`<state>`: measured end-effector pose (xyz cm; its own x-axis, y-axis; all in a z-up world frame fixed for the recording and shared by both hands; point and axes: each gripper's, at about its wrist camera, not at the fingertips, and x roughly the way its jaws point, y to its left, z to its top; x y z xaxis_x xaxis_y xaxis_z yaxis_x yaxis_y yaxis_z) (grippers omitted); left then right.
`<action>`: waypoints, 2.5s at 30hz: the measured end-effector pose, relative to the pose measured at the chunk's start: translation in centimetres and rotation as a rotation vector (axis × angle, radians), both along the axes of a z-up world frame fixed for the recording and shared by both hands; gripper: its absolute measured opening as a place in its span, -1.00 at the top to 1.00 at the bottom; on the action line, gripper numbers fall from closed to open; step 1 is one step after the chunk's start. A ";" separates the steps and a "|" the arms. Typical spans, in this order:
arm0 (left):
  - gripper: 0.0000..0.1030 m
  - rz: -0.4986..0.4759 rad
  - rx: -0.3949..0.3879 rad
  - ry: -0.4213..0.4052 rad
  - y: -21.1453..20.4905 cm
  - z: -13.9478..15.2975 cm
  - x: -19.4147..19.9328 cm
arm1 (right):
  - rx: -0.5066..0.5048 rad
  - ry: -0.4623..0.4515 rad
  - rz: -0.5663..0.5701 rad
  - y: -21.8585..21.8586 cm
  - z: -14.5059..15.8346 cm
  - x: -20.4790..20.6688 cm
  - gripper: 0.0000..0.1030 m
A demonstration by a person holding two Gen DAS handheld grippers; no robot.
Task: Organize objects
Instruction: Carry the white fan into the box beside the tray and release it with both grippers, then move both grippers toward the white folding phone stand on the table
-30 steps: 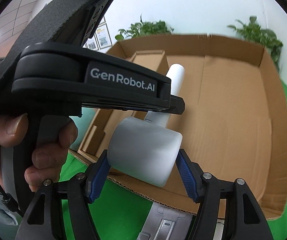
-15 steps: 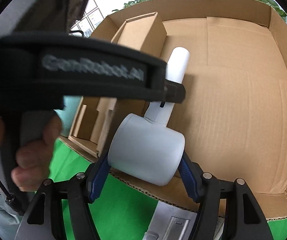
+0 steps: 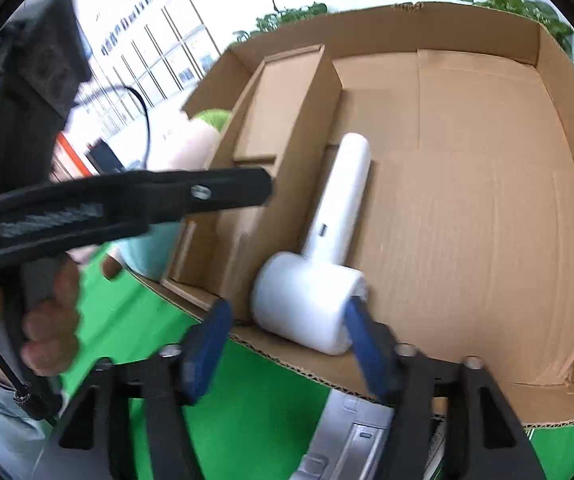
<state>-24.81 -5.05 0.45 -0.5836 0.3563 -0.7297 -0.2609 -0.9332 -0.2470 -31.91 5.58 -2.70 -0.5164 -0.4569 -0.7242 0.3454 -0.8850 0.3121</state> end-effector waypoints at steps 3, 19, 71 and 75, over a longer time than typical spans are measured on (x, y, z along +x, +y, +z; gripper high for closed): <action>0.37 0.008 -0.004 0.005 -0.9 -0.6 0.7 | 0.025 0.004 0.000 -1.2 -0.1 -0.1 0.15; -0.24 0.133 -0.018 0.237 -2.9 5.2 9.2 | 0.102 0.208 -0.186 2.2 2.9 8.5 -0.99; -0.51 0.162 -0.109 0.161 2.3 -5.0 15.2 | 0.165 0.169 -0.161 2.9 -4.9 22.2 -0.99; -0.51 0.162 -0.107 0.149 3.4 -5.9 14.3 | 0.225 0.140 -0.225 5.1 -5.1 20.7 -0.99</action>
<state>-10.52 -1.68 -5.40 -0.7311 0.1748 -0.6595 -0.1319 -0.9846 -0.1148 -11.17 10.65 -7.80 -0.6877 -0.1576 -0.7087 0.1596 -0.9851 0.0641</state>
